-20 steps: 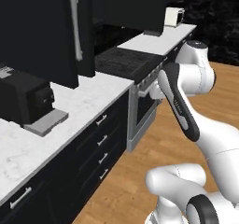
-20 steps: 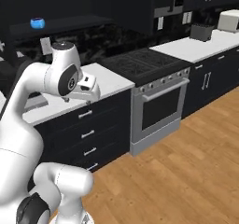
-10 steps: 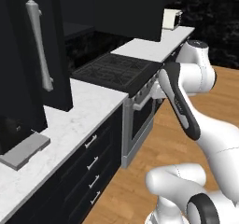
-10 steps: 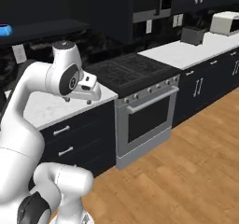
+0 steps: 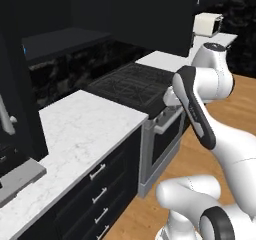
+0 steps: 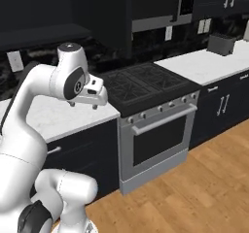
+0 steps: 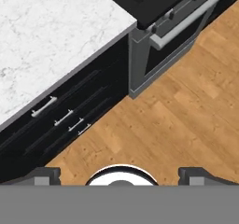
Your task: Gather all objects into one cabinet and sort the glasses and bowls to opposite sides.
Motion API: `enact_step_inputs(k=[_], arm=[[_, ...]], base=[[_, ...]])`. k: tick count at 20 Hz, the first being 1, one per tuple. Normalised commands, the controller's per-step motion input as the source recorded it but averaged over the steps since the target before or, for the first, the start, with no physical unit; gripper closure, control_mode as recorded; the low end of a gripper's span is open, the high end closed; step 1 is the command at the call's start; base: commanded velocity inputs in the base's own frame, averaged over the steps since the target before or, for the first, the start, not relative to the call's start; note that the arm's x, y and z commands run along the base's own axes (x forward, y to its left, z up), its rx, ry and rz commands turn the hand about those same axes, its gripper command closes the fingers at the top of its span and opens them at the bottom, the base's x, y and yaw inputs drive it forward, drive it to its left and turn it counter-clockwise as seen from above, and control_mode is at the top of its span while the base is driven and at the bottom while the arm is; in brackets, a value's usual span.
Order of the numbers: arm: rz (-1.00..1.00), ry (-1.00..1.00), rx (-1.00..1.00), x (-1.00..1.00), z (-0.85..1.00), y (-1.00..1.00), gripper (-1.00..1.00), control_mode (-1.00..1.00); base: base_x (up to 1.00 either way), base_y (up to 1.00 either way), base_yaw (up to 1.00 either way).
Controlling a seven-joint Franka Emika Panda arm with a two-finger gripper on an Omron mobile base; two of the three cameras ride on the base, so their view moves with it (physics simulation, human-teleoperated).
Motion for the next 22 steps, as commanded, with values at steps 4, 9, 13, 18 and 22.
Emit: enact_step_inputs(k=[4, 9, 13, 18, 22], arm=[[0.00, 0.00, 0.00, 0.00, 0.00, 0.00, -1.00, 1.00], [0.00, 0.00, 0.00, 0.00, 0.00, 0.00, -1.00, 1.00], [0.00, 0.00, 0.00, 0.00, 0.00, 0.00, -1.00, 1.00], [0.00, 0.00, 0.00, 0.00, 0.00, 0.00, -1.00, 1.00], [0.00, 0.00, 0.00, 0.00, 0.00, 0.00, -1.00, 1.00]], base=[[0.47, -0.13, 0.25], [0.01, 0.00, 0.04], [0.20, 0.00, 0.33], [0.24, 0.00, 0.44], [0.25, 0.00, 0.50]])
